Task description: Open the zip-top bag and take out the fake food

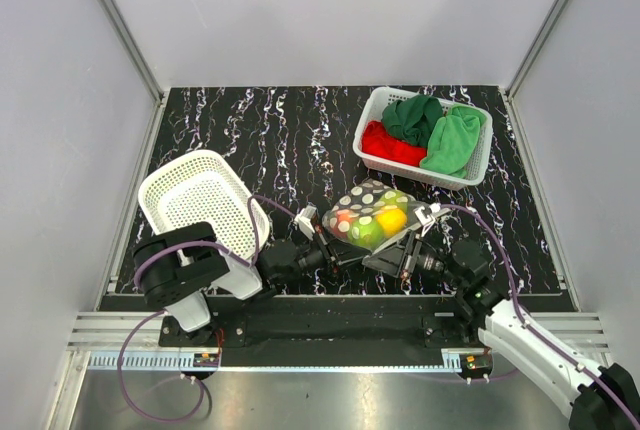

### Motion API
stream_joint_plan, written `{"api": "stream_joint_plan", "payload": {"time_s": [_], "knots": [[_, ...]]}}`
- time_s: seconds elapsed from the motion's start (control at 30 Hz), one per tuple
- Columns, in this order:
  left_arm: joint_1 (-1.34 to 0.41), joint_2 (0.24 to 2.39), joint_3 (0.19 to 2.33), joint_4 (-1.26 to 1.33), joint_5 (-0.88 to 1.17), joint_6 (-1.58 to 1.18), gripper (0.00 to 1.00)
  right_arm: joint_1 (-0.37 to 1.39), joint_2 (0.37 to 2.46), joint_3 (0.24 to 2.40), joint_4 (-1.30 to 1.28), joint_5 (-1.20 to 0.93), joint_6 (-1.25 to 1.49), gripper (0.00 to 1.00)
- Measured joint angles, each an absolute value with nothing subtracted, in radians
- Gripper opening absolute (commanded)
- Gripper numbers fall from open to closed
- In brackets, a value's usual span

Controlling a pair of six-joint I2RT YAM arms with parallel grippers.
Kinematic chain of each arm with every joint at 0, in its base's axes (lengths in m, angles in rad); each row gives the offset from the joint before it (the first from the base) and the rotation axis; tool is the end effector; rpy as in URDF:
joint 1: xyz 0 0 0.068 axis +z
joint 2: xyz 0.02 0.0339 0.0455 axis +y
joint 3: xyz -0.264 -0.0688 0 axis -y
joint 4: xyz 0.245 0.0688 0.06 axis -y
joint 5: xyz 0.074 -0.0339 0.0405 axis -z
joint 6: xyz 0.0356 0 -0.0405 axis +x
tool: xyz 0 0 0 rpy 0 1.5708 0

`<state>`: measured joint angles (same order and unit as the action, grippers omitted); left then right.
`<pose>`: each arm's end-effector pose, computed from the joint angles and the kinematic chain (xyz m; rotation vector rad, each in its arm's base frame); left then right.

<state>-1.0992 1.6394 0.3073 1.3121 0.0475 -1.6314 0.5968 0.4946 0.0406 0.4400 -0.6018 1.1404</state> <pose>0.1184 -0.2358 0.1508 -0.5000 2.0184 -2.0049 0.1024 0.0939 0.1838 -0.0482 1.9140 1.7452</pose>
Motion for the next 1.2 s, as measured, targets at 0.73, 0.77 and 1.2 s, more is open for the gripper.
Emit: {"api": "stream_joint_plan", "payload": {"time_s": [0.73,0.77,1.2], "knots": [[-1.102,1.59,0.3,1.22,0.049,-1.578,0.0,0.597,0.539,0.04,0.368,-0.584,1.167,0.47],[-1.102,1.59,0.3,1.214,0.049,-1.576,0.0,0.597,0.536,0.041,0.368,-0.584,1.174,0.46],[-1.102,1.583,0.3,1.193,0.048,-1.559,0.0,0.597,0.494,0.04,0.343,-0.578,1.241,0.44]]}}
